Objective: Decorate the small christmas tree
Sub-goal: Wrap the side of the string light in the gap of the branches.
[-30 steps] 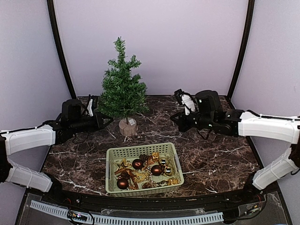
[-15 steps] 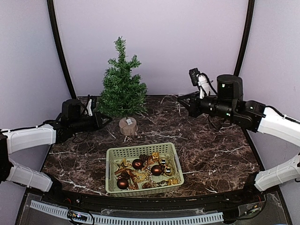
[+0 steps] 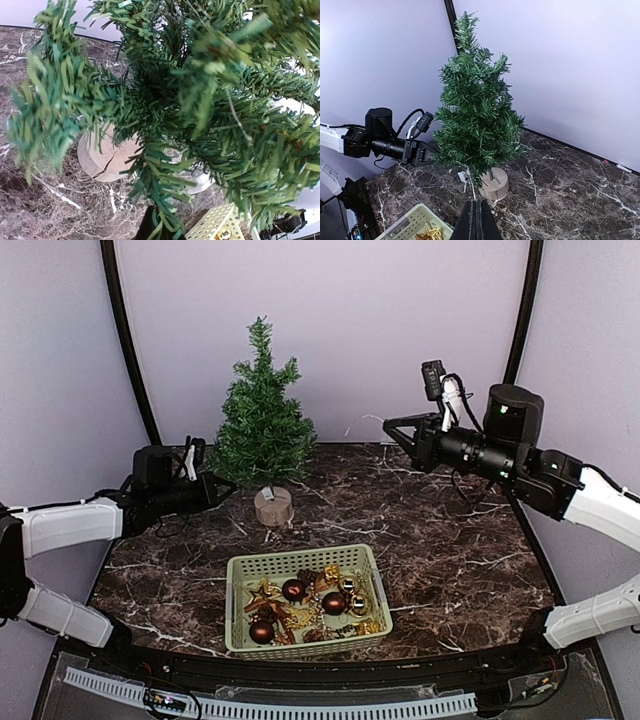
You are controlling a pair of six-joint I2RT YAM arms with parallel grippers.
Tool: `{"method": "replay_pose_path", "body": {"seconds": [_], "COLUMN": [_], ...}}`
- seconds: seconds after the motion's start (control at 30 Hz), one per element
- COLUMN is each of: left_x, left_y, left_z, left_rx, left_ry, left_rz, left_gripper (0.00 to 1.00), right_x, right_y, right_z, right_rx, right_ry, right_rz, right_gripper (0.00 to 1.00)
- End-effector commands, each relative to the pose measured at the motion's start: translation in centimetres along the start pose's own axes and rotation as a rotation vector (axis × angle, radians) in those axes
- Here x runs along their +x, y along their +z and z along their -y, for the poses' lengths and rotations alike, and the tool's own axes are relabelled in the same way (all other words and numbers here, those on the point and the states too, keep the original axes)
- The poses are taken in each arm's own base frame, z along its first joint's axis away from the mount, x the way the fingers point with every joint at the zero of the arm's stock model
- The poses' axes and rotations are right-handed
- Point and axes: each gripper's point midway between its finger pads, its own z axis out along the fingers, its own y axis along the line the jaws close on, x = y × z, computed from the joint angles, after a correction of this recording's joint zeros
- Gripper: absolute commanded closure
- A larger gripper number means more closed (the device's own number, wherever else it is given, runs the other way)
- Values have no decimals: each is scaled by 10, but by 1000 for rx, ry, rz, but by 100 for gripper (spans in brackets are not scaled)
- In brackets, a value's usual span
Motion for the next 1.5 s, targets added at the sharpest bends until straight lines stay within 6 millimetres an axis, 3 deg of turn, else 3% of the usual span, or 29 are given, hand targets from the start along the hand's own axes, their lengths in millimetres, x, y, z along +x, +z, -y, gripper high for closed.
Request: {"method": "replay_pose_path", "body": {"seconds": [0.0,0.13,0.27,0.37,0.47,0.6,0.8,0.9,1.2,1.47], "left_x": [-18,-19,-23,-26,-26,-32,-40,-36,-21,-26], "left_y": [2,4,-1,-7,-12,-28,-56,-60,-32,-18], "left_z": [5,5,9,11,8,14,53,68,73,81], "left_rx": [28,34,41,32,-2,-15,119,194,260,306], "left_ry": [32,37,63,88,102,157,257,256,72,38], "left_rz": [38,36,56,67,64,95,134,141,67,89], "left_gripper": [100,100,96,80,55,40,38,33,31,25], "right_x": [-48,-53,-61,-68,-73,-70,-59,-56,-52,-45], "right_y": [-14,-16,-21,-21,-22,-16,-4,0,6,5], "right_z": [-25,-47,-52,-51,-58,-63,-61,-63,-63,-68], "right_rx": [-115,-238,-266,-260,-296,-329,-333,-349,-357,-379], "right_ry": [-23,-45,-44,-37,-35,-37,-22,-8,10,0], "right_rz": [142,145,185,208,221,210,180,178,171,143], "right_gripper": [100,100,100,100,100,100,100,100,100,100]}}
